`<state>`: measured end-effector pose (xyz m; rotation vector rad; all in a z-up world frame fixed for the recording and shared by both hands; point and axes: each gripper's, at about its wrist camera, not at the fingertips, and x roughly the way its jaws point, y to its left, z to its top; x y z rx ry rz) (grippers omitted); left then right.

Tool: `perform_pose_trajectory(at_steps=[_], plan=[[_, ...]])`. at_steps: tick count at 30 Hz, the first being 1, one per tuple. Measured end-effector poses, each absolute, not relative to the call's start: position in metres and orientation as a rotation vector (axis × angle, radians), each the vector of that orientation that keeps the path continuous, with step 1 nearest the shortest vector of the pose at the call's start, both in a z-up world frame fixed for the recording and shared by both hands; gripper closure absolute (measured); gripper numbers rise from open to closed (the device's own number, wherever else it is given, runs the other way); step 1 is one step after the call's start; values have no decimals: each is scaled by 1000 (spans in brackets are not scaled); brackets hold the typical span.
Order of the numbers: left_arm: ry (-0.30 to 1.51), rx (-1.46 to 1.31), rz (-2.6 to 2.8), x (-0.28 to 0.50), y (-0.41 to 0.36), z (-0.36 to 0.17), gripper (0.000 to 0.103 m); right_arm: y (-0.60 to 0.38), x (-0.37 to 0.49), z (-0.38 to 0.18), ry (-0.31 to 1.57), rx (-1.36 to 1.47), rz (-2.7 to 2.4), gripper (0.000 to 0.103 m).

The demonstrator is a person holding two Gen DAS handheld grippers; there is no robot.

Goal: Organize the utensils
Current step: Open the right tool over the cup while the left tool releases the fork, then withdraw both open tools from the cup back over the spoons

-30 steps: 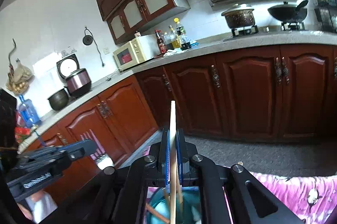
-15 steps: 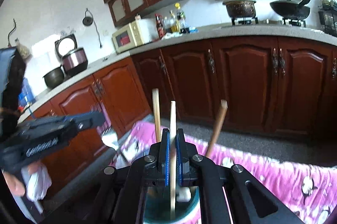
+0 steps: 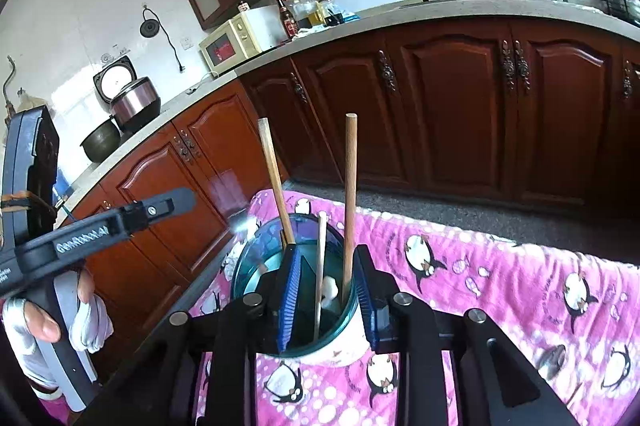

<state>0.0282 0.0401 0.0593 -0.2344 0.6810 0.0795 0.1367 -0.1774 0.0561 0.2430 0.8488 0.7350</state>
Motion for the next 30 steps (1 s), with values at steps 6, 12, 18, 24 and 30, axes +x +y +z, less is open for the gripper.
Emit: perform_pose_trajectory(at_steps=[6, 12, 18, 24, 30], plan=[[674, -241, 75, 10, 36, 66, 55, -181, 121, 64, 851, 209, 727, 68], [673, -212, 86, -7, 22, 65, 55, -186, 103, 74, 843, 195, 704, 62], [681, -206, 80, -20, 9, 60, 54, -202, 84, 81, 839, 196, 666, 59], [674, -174, 56, -34, -14, 62, 53, -226, 66, 83, 849, 213, 619, 54], [672, -157, 3, -42, -38, 62, 45, -257, 53, 84, 853, 206, 569, 45]])
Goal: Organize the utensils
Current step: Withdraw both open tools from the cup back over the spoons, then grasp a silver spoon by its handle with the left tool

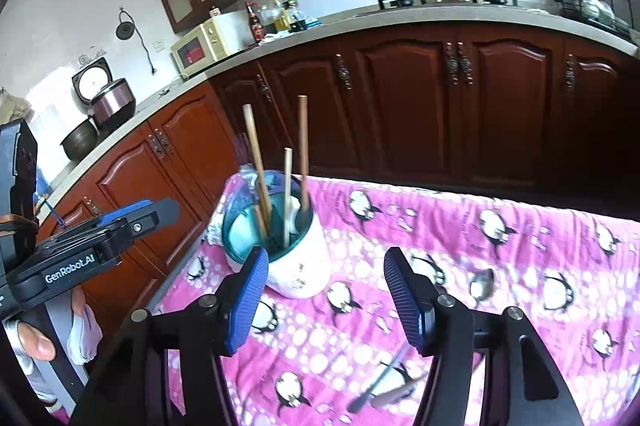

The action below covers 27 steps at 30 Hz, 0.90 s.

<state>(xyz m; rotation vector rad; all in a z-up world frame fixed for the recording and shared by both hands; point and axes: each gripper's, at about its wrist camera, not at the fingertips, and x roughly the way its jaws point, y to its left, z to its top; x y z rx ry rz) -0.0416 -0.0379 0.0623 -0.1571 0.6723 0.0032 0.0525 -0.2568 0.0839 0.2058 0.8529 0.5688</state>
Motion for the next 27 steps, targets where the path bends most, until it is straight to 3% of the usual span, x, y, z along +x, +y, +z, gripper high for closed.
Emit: perform_pose_trajectory(at_steps=[4, 19, 27], plan=[[687, -151, -34, -41, -56, 59, 44, -284, 45, 79, 861, 219, 520, 36], [833, -163, -235, -25, -111, 11, 44, -373, 33, 4, 1023, 272, 344, 36], [951, -154, -365, 5, -145, -34, 44, -380, 75, -41, 1106, 369, 387, 49]])
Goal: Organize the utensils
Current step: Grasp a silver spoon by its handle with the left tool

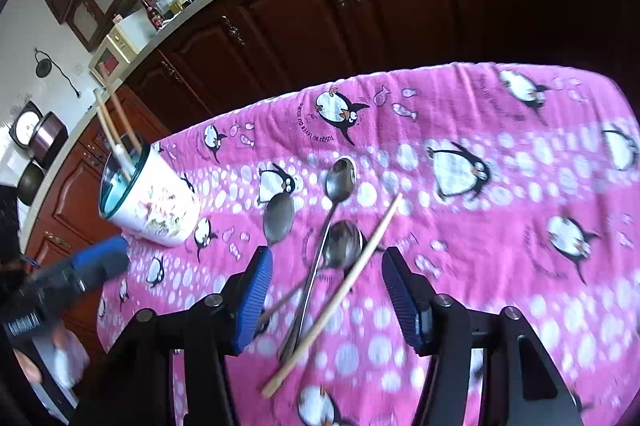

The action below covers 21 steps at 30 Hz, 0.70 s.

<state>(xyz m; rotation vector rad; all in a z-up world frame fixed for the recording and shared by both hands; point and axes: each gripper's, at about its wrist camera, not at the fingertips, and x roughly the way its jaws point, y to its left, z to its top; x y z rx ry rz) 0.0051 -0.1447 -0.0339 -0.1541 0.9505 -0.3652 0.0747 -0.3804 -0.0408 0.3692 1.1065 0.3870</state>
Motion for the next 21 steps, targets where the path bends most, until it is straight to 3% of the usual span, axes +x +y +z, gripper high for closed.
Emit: perform_pose_trajectory(at_steps=[9, 14, 21], plan=[[1032, -149, -408, 60, -162, -76, 44, -391, 129, -69, 1134, 459, 471, 53], [1066, -150, -377, 91, -171, -95, 56, -388, 150, -88, 1167, 468, 523, 54], [1084, -145, -374, 117, -176, -111, 56, -380, 170, -107, 1190, 448, 593, 57]])
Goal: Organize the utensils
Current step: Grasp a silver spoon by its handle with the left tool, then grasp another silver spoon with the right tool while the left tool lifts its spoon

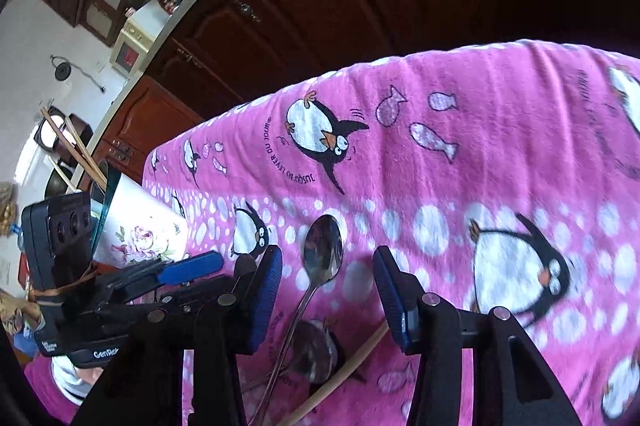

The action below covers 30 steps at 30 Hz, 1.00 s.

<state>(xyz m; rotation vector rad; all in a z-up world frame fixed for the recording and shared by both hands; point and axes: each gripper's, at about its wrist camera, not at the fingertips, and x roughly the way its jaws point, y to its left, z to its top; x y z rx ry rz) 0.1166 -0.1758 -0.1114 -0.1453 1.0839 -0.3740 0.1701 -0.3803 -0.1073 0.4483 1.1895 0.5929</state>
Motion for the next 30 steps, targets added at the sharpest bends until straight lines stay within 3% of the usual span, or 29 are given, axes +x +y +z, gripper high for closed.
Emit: perform_pose_trajectory(at_steps=[6, 9, 10, 11, 14, 17, 27, 28, 30], plan=[[1091, -103, -401, 126, -184, -120, 58, -378, 181, -117, 1189, 446, 646, 57], [1097, -81, -400, 127, -188, -120, 68, -375, 186, -120, 1189, 447, 661, 57], [1100, -76, -403, 128, -189, -120, 78, -373, 188, -120, 1189, 440, 665, 59], [1103, -67, -408, 128, -191, -120, 88, -370, 188, -120, 1187, 422, 665, 67], [1102, -31, -415, 125, -197, -121, 93, -362, 185, -123, 1193, 381, 658, 92], [1095, -34, -414, 123, -201, -118, 99, -355, 179, -116, 1170, 312, 638, 98], [1086, -93, -416, 101, -183, -109, 103, -354, 166, -90, 1100, 304, 612, 100], [1091, -106, -415, 100, -181, -110, 103, -356, 168, -93, 1110, 332, 621, 97], [1103, -123, -426, 95, -171, -108, 103, -360, 171, -102, 1151, 350, 601, 80]])
